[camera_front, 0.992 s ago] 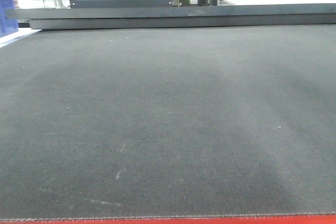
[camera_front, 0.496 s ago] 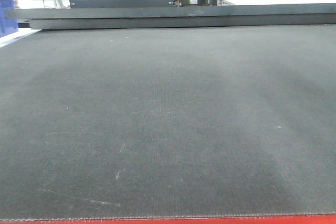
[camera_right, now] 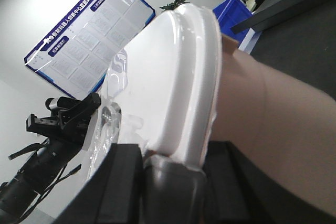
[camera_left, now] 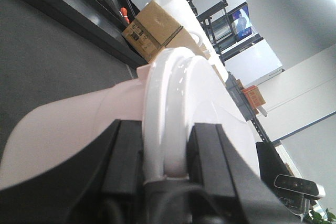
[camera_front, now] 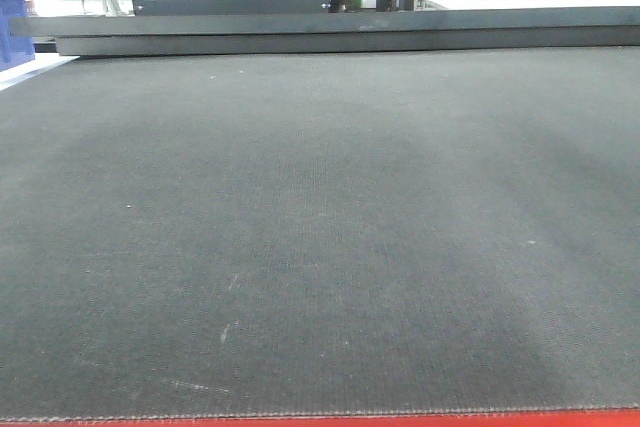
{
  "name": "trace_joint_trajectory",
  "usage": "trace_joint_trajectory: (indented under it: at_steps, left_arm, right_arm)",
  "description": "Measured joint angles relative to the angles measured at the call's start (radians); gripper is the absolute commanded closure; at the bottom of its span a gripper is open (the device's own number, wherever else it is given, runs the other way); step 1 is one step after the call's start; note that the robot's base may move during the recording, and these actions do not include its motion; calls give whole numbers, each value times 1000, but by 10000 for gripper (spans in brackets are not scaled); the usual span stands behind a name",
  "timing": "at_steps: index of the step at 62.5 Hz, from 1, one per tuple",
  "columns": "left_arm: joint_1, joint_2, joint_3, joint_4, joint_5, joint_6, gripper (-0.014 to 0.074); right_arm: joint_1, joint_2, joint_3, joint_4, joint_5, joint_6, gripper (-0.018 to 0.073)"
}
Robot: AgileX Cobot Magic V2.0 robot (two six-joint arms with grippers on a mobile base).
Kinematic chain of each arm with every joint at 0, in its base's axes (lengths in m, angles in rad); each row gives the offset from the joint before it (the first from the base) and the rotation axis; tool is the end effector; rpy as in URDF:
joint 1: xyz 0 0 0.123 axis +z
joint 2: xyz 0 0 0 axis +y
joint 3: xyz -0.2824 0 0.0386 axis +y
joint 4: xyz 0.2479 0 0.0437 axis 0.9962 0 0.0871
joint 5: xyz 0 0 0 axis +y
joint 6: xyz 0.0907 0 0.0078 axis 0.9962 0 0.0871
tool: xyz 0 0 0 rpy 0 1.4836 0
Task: Grab white bin and place on right shelf
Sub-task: 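Hold the bin raised with both grippers while the base starts moving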
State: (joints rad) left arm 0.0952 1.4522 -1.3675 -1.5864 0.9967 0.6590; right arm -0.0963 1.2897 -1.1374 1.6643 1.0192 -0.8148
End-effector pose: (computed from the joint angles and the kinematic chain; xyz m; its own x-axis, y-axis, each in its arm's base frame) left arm 0.3108 -0.0472 0.4319 -0.6176 -0.4998 -0.6072 0.4834 0.3678 -0.7944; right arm 0.2646 0.0521 0.4147 -0.5841 0.4843 -0.6514 -0.5386 0.3691 0.7574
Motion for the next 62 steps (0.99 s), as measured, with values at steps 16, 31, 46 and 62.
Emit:
trace_joint_trajectory:
  at_steps: [16, 31, 46, 62]
  left_arm:
    - [0, 0, 0, 0, -1, 0, 722]
    - [0, 0, 0, 0, -1, 0, 722]
    - [0, 0, 0, 0, -1, 0, 722]
    - [0, 0, 0, 0, -1, 0, 722]
  right_arm:
    - [0, 0, 0, 0, 0, 0, 440]
    - [0, 0, 0, 0, 0, 0, 440]
    - [0, 0, 0, 0, 0, 0, 440]
    - [0, 0, 0, 0, 0, 0, 440]
